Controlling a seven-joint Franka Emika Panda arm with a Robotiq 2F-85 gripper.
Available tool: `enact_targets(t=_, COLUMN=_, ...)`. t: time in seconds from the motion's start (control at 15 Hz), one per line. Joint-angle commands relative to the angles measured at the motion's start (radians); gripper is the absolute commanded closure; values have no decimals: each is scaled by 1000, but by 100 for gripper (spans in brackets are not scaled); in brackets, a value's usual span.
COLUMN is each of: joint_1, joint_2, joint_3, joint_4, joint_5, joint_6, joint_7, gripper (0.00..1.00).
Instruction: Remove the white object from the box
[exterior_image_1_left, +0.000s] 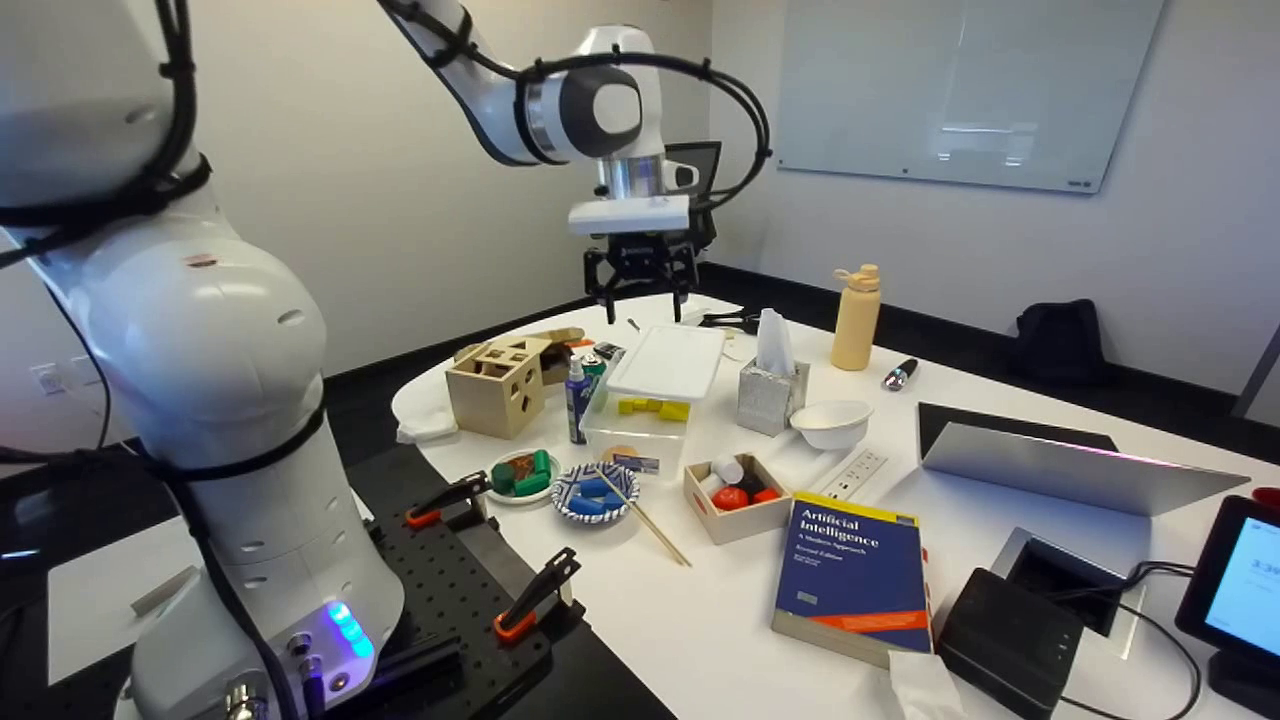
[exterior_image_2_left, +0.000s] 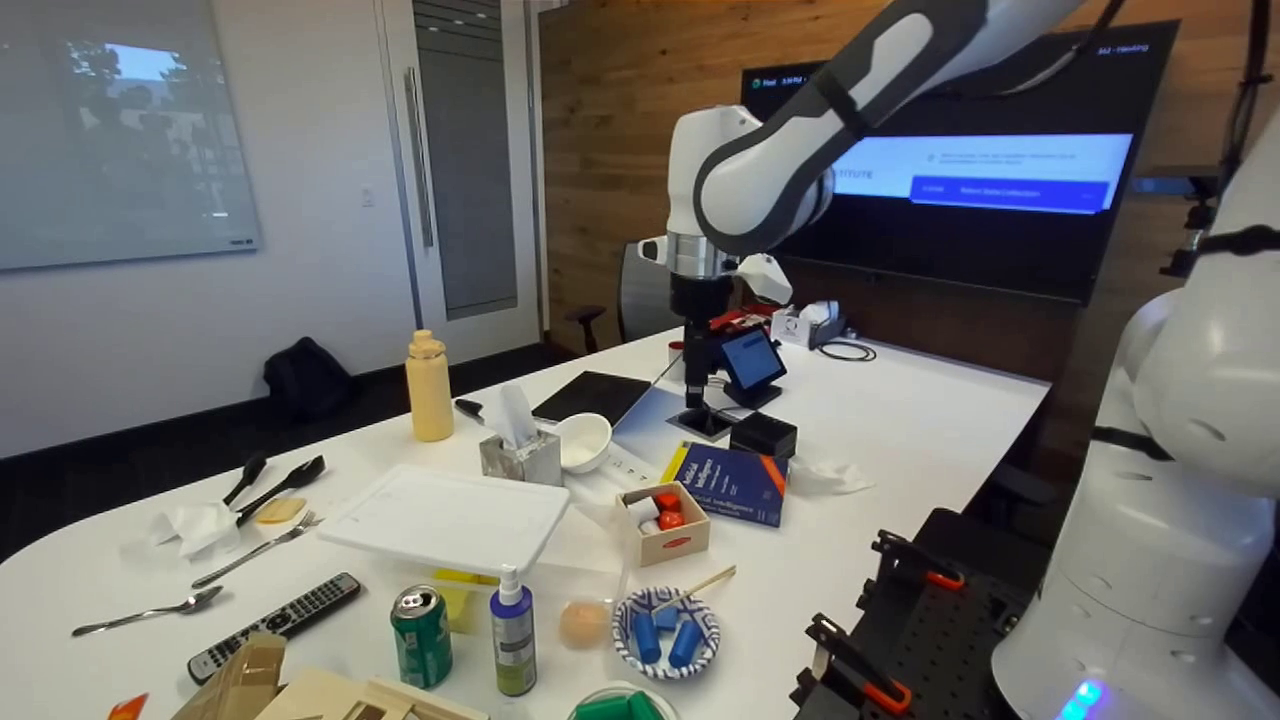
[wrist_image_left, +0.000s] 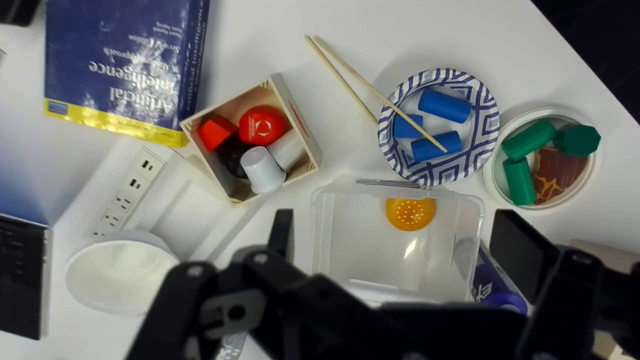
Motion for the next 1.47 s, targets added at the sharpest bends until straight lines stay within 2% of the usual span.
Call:
enact_targets(t=0.0, joint_1=-23, joint_2=263, joint_3=-20, joint_4=170, joint_5=117, joint_6=20, joint_7=-238, gripper=0)
enact_targets(t=0.13, joint_1=-72, joint_2=398, joint_3=5, joint_4=274, joint_5=166, joint_6=-4, joint_7=-328, gripper=0)
enact_targets(t=0.27, joint_1=-120, joint_2=536, joint_3=29, joint_4=391, joint_5=164, joint_6=-23, joint_7=-369, gripper=0)
enact_targets(t=0.6, joint_1=-216, joint_2=859, joint_3=80, joint_4=689, joint_5=121, joint_6=-85, joint_7=-398, gripper=0)
enact_targets(t=0.8, joint_1=-245, joint_2=1020, joint_3=89, joint_4=862, joint_5=96, joint_6=-127, joint_7=-393, gripper=0)
enact_targets(t=1.13, joint_1=-262, joint_2=1212, joint_3=96, joint_4=1139, joint_5=70, joint_6=-225, joint_7=-387, gripper=0)
enact_targets(t=1.4, joint_1=-277, joint_2=1248, joint_3=119, joint_4=1228, joint_5=79, joint_6=-320, joint_7=-414, gripper=0)
